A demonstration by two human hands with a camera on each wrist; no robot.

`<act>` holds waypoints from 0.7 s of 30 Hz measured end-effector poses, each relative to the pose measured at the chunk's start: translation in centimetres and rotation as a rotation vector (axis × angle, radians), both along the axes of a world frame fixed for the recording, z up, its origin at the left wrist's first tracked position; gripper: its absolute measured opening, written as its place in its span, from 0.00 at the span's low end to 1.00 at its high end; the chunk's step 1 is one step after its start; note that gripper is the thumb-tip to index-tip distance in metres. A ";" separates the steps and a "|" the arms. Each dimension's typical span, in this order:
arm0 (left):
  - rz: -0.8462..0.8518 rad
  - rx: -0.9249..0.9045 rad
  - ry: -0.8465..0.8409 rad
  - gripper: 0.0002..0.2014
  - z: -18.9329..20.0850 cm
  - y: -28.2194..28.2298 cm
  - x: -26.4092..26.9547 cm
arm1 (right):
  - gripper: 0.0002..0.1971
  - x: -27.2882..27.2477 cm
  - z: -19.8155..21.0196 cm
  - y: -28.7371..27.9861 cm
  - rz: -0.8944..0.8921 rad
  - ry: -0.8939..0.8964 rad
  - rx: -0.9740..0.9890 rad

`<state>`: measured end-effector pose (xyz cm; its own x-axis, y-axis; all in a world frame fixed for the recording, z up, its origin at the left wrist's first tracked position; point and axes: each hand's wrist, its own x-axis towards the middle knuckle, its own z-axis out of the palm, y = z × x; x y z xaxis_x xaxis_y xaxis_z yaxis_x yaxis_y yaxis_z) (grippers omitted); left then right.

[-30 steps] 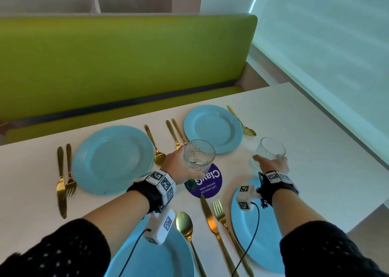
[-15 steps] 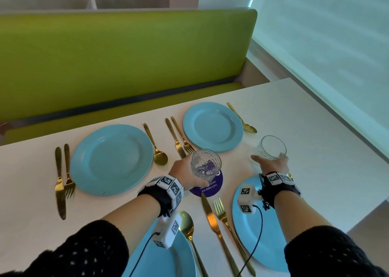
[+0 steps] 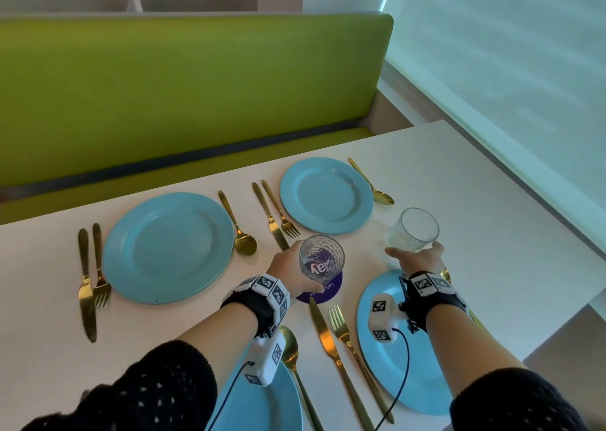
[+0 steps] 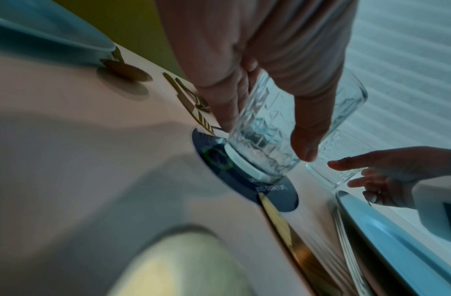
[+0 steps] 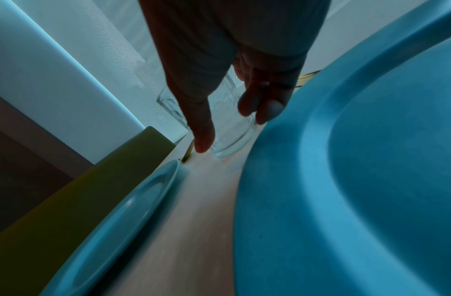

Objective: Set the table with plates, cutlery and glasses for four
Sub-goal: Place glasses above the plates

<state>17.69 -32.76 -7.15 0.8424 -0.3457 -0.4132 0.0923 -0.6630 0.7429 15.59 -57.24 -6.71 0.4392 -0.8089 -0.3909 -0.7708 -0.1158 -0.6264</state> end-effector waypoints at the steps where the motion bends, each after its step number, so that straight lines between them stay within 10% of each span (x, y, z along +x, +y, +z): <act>1: -0.001 0.003 0.005 0.49 0.0 -0.1 -0.1 | 0.51 -0.1 0.1 0.0 0.002 -0.006 -0.005; 10: 0.036 0.005 -0.015 0.61 2.1 3.0 -1.4 | 0.50 -1.9 1.7 2.3 0.027 -0.035 -0.059; 21: 0.280 -0.194 -0.190 0.40 4.3 17.0 -9.2 | 0.30 -8.5 7.4 17.2 0.154 -0.320 -0.222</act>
<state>8.47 -15.75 -2.89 0.9706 -0.1479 -0.1899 0.0983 -0.4768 0.8735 7.08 -40.01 0.73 0.6326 -0.7735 -0.0383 -0.5044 -0.3740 -0.7782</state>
